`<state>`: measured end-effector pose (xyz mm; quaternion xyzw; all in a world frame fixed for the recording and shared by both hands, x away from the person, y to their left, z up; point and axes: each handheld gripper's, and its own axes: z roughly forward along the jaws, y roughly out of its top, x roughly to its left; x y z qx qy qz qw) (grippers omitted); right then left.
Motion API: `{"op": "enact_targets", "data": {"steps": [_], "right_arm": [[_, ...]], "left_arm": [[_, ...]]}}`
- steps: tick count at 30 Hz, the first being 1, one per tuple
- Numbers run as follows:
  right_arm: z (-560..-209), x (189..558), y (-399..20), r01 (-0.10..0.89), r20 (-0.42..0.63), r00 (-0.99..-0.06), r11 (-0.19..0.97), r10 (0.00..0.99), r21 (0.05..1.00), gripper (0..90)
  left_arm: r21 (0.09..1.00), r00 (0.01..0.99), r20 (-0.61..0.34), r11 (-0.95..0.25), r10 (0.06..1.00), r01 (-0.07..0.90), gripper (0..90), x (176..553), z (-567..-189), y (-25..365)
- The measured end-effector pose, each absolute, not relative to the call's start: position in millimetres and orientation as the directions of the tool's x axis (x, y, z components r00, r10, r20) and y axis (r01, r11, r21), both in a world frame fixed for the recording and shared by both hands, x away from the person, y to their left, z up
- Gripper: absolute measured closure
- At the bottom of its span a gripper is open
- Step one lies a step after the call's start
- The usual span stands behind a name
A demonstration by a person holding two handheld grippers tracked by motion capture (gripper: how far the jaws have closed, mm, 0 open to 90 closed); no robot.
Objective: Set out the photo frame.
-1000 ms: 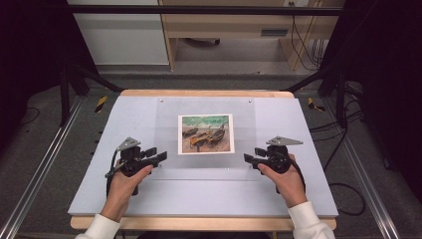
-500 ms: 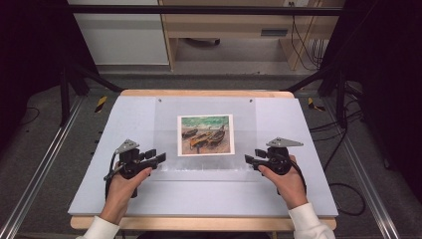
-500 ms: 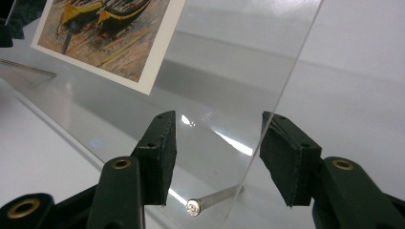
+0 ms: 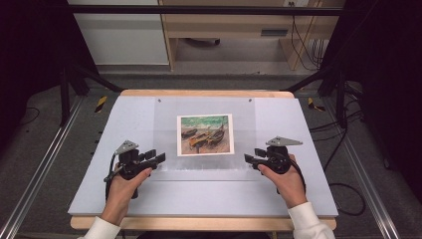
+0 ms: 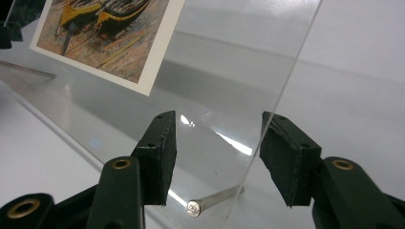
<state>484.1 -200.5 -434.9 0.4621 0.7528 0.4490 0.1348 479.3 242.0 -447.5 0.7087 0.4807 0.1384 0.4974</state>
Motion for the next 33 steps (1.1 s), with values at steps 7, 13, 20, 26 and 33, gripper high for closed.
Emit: {"op": "enact_targets", "data": {"steps": [7,13,20,26,33], "right_arm": [[-435,485,-200,0.561,0.193,-0.545,0.184,0.816,0.807,47.6],[-435,483,-200,0.566,0.196,-0.541,0.182,0.818,0.804,47.7],[-436,480,-202,0.549,0.181,-0.553,0.192,0.813,0.813,49.9],[-436,478,-202,0.548,0.179,-0.551,0.191,0.815,0.815,50.8],[-437,473,-203,0.544,0.174,-0.551,0.193,0.816,0.817,53.4]], "left_arm": [[0.841,0.499,-0.276,-0.045,0.822,0.539,49.0,478,-448,242],[0.843,0.5,-0.268,-0.05,0.824,0.535,49.5,475,-448,241],[0.843,0.502,-0.263,-0.057,0.824,0.535,51.2,472,-448,242],[0.844,0.501,-0.256,-0.061,0.827,0.532,51.6,469,-448,241],[0.847,0.51,-0.232,-0.086,0.828,0.525,52.5,465,-448,241]]}}
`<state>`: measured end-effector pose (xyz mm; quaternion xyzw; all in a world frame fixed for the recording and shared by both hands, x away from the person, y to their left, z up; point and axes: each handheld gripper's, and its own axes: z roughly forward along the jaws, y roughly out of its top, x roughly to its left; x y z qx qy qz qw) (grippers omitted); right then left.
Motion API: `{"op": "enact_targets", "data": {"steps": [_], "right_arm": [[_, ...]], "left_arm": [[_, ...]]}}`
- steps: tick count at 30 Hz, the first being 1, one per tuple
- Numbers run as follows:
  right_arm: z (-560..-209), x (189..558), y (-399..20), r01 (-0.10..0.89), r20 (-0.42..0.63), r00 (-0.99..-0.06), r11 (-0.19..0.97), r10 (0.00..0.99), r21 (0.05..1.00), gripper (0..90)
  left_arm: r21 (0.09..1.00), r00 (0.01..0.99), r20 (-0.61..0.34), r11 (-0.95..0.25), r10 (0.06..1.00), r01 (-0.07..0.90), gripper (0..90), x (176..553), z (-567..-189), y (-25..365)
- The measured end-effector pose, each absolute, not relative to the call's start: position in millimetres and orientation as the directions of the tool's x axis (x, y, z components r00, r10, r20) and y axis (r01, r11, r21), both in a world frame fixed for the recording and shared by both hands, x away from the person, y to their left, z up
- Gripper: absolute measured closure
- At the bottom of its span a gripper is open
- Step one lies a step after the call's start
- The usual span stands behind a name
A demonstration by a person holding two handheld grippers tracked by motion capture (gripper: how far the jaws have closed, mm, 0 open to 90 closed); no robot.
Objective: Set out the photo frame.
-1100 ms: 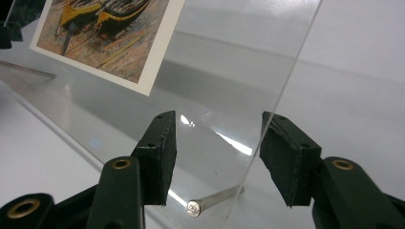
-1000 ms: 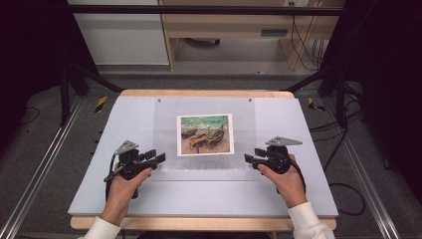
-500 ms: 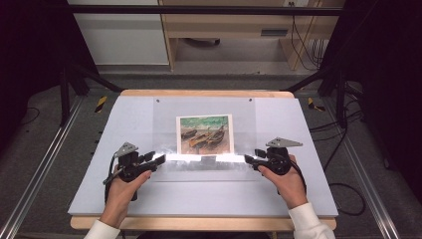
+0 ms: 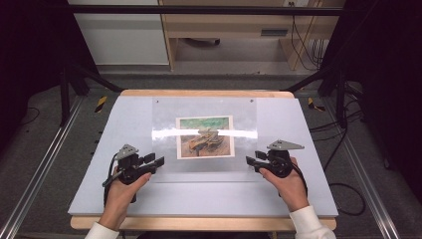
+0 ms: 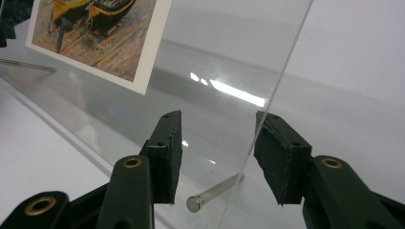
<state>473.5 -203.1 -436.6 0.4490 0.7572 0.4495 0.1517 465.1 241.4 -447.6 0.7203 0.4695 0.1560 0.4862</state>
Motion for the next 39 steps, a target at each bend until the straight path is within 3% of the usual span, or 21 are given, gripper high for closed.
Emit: {"op": "enact_targets", "data": {"steps": [39], "right_arm": [[-440,456,-205,0.532,0.154,-0.547,0.2,0.823,0.822,62.1]], "left_arm": [[0.847,0.517,-0.201,-0.117,0.832,0.518,59.3,451,-449,243]]}}
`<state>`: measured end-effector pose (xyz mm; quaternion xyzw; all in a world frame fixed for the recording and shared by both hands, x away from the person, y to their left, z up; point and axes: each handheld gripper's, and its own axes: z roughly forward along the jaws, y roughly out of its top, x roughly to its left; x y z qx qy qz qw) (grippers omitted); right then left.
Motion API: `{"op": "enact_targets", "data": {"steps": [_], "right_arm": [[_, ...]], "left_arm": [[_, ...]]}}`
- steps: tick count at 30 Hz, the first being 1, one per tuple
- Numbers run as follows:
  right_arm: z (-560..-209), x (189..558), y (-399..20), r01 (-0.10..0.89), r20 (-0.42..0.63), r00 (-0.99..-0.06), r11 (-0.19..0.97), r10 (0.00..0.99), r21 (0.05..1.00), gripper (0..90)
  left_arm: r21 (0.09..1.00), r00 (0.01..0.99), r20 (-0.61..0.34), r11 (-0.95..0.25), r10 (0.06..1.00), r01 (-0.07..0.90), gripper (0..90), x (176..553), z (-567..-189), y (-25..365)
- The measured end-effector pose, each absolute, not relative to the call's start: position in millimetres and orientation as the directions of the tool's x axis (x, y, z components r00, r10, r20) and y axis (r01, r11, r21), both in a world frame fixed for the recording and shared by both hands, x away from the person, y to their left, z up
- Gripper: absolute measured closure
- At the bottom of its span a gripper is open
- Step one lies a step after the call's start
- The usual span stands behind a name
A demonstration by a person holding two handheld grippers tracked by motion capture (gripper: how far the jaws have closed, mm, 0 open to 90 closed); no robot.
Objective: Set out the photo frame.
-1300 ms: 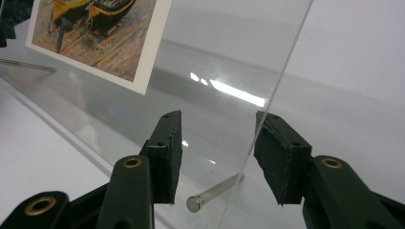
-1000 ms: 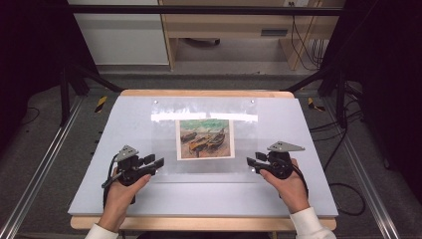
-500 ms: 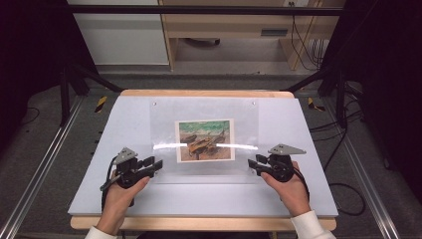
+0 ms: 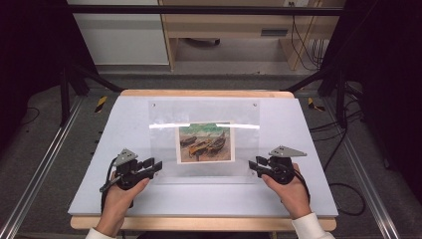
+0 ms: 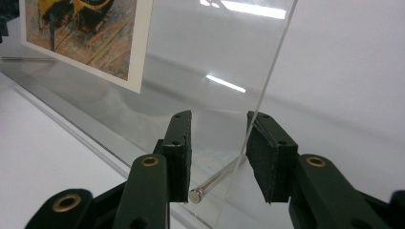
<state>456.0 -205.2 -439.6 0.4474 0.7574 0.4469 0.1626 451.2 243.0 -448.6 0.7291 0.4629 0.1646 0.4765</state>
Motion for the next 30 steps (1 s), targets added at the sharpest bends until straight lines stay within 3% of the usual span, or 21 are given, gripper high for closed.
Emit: {"op": "enact_targets", "data": {"steps": [30], "right_arm": [[-441.6,447.5,-206.1,0.54,0.147,-0.547,0.214,0.824,0.814,66.6]], "left_arm": [[0.832,0.529,-0.184,-0.156,0.829,0.533,62.7,442.6,-448.5,242.3]]}}
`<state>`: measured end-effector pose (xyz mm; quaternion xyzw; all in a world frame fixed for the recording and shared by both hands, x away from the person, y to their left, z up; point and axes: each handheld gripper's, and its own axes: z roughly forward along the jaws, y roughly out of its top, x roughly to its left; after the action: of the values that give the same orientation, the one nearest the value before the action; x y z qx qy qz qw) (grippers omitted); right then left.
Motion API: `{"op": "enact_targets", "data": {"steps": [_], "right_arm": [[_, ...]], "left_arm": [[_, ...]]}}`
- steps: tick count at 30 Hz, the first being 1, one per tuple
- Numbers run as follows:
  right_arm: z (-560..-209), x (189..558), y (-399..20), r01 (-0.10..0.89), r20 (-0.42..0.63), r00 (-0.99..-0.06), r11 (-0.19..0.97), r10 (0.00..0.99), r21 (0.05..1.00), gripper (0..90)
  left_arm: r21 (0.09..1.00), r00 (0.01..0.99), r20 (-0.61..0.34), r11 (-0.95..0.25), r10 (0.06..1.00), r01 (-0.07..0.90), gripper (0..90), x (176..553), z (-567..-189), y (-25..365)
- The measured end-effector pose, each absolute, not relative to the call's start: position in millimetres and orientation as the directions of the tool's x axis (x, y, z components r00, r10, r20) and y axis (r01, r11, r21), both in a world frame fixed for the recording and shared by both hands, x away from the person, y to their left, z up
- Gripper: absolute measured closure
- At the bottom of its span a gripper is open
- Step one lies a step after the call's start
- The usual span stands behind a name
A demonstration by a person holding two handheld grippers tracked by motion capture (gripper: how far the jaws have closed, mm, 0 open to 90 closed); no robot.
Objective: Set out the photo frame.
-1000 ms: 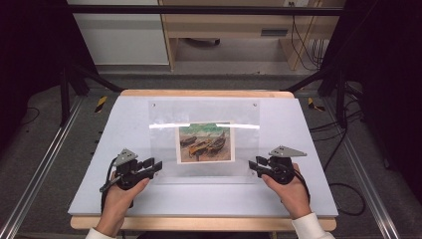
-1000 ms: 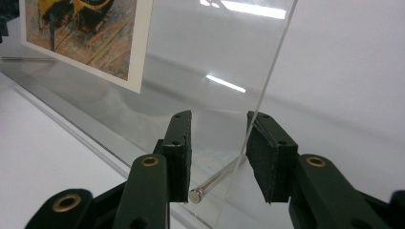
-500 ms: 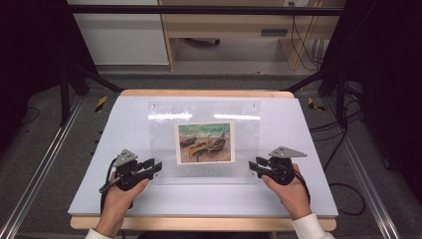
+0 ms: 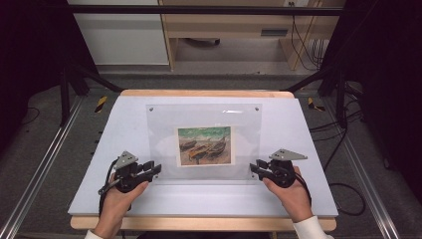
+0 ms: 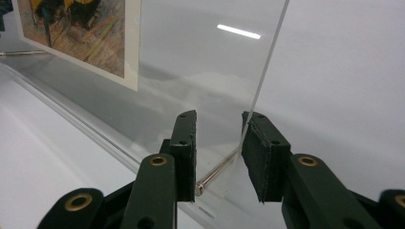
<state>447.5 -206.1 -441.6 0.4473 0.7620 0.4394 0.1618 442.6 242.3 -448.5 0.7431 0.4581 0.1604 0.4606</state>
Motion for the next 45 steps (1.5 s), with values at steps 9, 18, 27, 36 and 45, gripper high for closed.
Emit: {"op": "enact_targets", "data": {"steps": [9,18,27,36,45], "right_arm": [[-442,445,-206,0.538,0.142,-0.552,0.221,0.822,0.813,67.1],[-444,442,-207,0.535,0.137,-0.561,0.231,0.817,0.813,67.7],[-444,439,-207,0.539,0.139,-0.562,0.233,0.816,0.809,67.9],[-446,436,-208,0.541,0.143,-0.563,0.233,0.814,0.808,68.2],[-447,434,-208,0.545,0.142,-0.566,0.239,0.812,0.804,68.3]], "left_arm": [[0.829,0.531,-0.181,-0.162,0.828,0.535,62.7,441,-449,242],[0.825,0.537,-0.174,-0.175,0.825,0.537,62.8,438,-450,242],[0.823,0.54,-0.18,-0.175,0.822,0.54,62.9,436,-451,242],[0.818,0.548,-0.176,-0.188,0.818,0.544,63.0,434,-452,243],[0.815,0.554,-0.172,-0.198,0.815,0.544,63.0,432,-453,243]]}}
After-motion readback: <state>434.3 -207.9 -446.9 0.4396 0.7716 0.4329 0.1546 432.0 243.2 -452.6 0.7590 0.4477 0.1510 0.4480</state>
